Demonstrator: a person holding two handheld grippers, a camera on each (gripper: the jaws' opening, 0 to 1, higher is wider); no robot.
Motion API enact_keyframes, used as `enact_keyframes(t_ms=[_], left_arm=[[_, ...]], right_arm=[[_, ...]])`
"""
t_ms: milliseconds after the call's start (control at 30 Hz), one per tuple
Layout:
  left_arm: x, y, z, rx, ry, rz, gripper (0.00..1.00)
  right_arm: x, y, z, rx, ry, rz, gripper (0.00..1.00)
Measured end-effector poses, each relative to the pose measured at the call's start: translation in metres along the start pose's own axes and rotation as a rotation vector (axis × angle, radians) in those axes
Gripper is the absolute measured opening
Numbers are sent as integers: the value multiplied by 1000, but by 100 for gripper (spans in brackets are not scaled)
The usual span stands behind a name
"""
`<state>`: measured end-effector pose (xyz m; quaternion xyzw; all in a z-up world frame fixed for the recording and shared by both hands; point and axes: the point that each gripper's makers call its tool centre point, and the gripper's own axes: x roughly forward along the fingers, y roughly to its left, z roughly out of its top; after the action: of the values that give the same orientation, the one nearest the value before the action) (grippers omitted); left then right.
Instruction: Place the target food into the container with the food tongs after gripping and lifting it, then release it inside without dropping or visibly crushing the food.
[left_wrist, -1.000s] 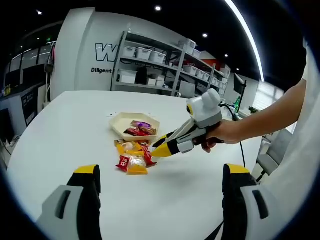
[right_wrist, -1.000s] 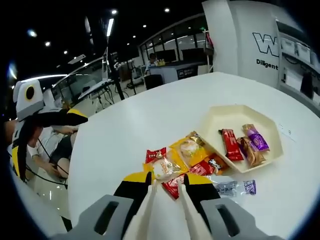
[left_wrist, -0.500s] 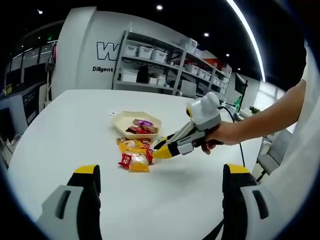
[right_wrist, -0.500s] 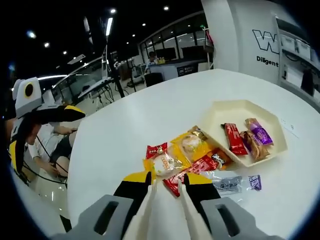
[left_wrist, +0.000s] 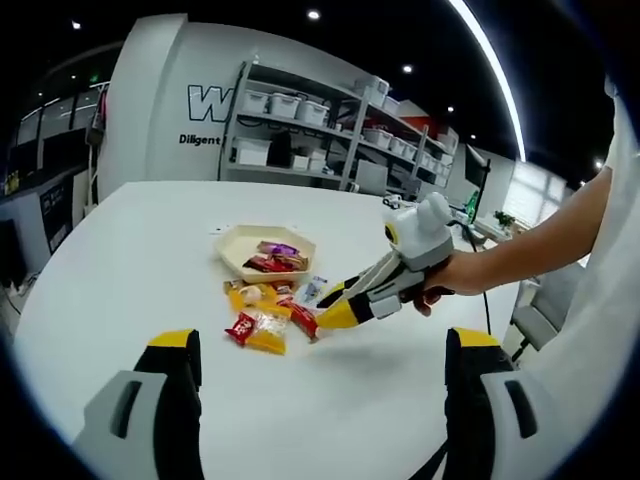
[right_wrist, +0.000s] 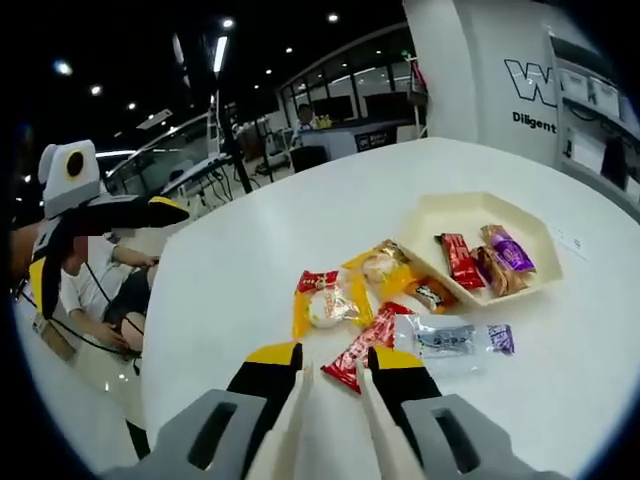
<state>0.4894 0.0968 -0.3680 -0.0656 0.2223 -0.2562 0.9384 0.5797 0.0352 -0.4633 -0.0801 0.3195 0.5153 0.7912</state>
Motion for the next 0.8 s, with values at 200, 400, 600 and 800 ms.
enact_keyframes(t_ms=[200,400,600,800], left_arm=[[6,-7,3,13,0,-16,98],[10,-14,2,20,8,-32,98],[16,-20,4,19,6,-49,99],[23,-27,6,30,12,-74,98]], right_arm=[[-10,-2,-6,17,-4,-1,22],[-20,-3,-14,22,-8,-4,22],[-31,-3,-23,1,-10,-3,22],[-43,-7,-33,-7,-5,-3,22]])
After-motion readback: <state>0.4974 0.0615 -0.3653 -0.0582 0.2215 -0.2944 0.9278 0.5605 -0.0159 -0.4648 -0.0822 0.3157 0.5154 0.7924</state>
